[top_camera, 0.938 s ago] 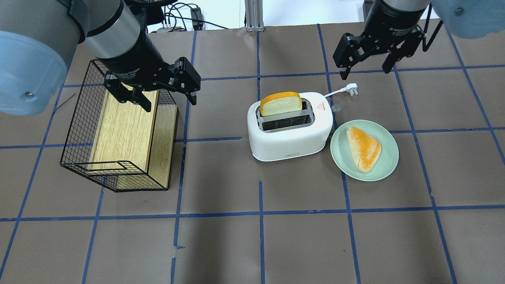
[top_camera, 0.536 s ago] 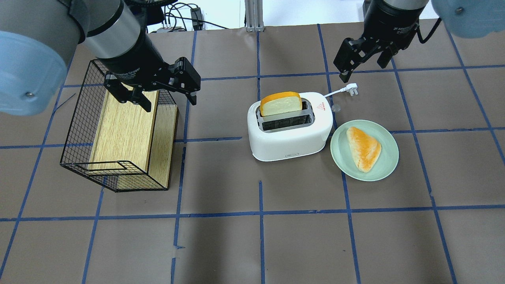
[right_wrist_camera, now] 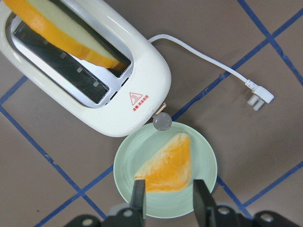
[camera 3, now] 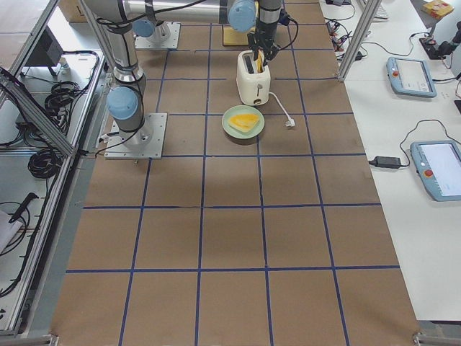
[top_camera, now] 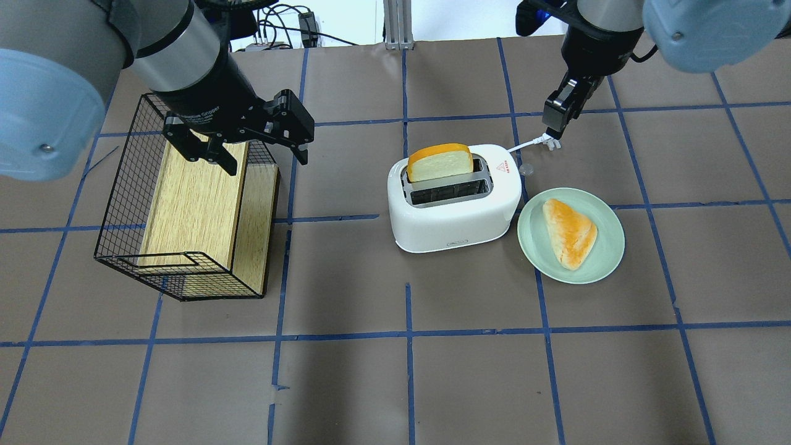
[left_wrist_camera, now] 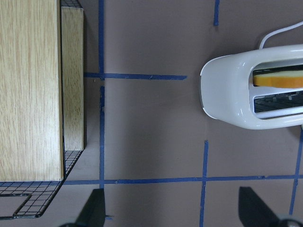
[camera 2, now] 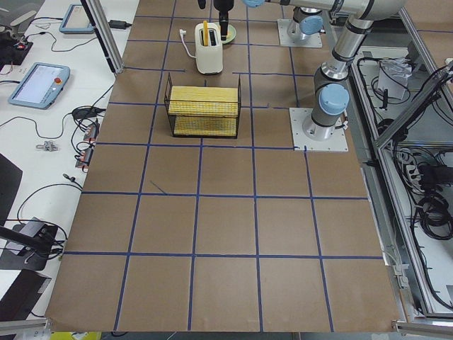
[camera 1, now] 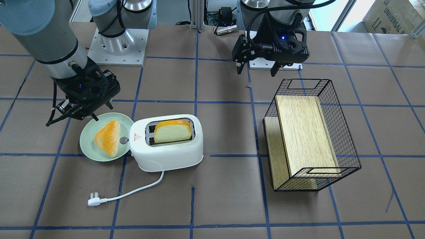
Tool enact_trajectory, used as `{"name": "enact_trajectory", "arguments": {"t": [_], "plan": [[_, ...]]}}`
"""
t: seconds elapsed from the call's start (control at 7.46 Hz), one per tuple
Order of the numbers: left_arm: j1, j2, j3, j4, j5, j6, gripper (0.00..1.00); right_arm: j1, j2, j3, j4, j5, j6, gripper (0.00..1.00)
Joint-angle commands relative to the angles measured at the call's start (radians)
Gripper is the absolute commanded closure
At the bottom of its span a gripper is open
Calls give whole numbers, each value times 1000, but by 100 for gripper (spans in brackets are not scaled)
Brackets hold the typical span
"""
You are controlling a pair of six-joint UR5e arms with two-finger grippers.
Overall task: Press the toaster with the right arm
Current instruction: 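Lower the right gripper onto the toaster lever beside the green plate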
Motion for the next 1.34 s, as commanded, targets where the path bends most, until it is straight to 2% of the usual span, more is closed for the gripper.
{"name": "enact_trajectory", "arguments": {"t": [0.0, 0.13, 0.27, 0.67, 1.21], "plan": [[0, 0, 0, 0, 0, 0, 0, 0, 26, 8, -12, -8, -259, 92], [0, 0, 0, 0, 0, 0, 0, 0, 42, 16, -87, -7, -479, 92], [0, 0, 0, 0, 0, 0, 0, -11, 78, 20, -156, 0, -549, 92], [0, 0, 0, 0, 0, 0, 0, -11, 87, 101, -176, -5, -615, 91], [0, 0, 0, 0, 0, 0, 0, 0, 84, 145, -201, 7, -630, 91]]}}
